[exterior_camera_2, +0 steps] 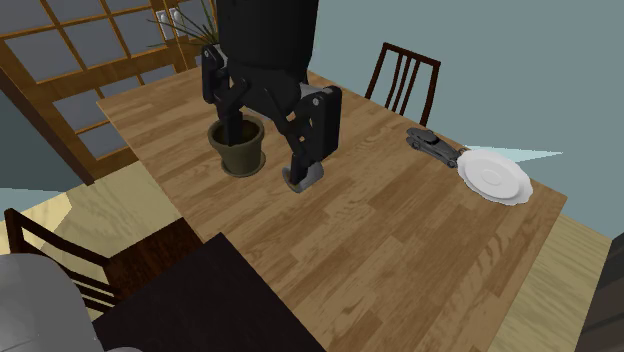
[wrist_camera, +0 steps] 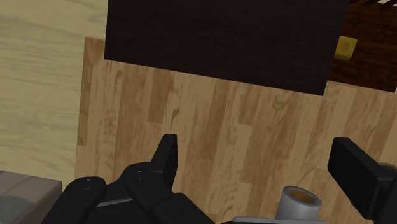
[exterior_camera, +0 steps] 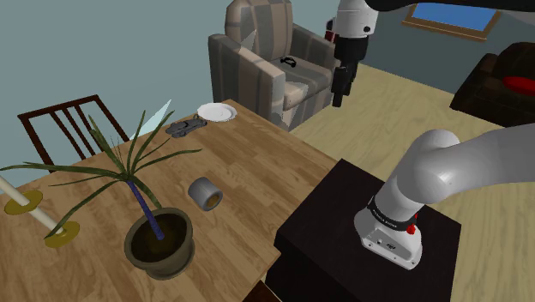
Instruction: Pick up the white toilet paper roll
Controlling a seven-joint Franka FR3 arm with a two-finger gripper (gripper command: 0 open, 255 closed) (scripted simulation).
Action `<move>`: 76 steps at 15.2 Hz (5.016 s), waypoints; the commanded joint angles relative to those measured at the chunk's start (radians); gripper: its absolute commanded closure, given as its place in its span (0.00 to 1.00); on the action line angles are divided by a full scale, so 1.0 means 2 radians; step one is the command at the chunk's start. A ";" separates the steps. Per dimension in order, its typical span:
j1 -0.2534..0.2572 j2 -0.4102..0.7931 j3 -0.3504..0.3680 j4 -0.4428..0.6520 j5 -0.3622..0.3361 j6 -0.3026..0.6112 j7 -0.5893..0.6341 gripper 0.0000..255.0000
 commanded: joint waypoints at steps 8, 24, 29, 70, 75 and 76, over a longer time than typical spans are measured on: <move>0.046 -0.022 0.072 -0.117 -0.019 0.189 -0.009 0.00; -0.152 0.143 0.436 -0.227 -0.298 0.706 0.198 0.00; -0.445 0.023 0.748 -0.182 -0.406 0.882 0.345 0.00; -0.543 -0.458 1.011 -0.005 -0.005 1.080 0.239 1.00; -0.544 -0.428 0.989 -0.025 -0.027 1.088 0.224 1.00; -0.544 -0.422 0.985 -0.029 -0.031 1.089 0.221 1.00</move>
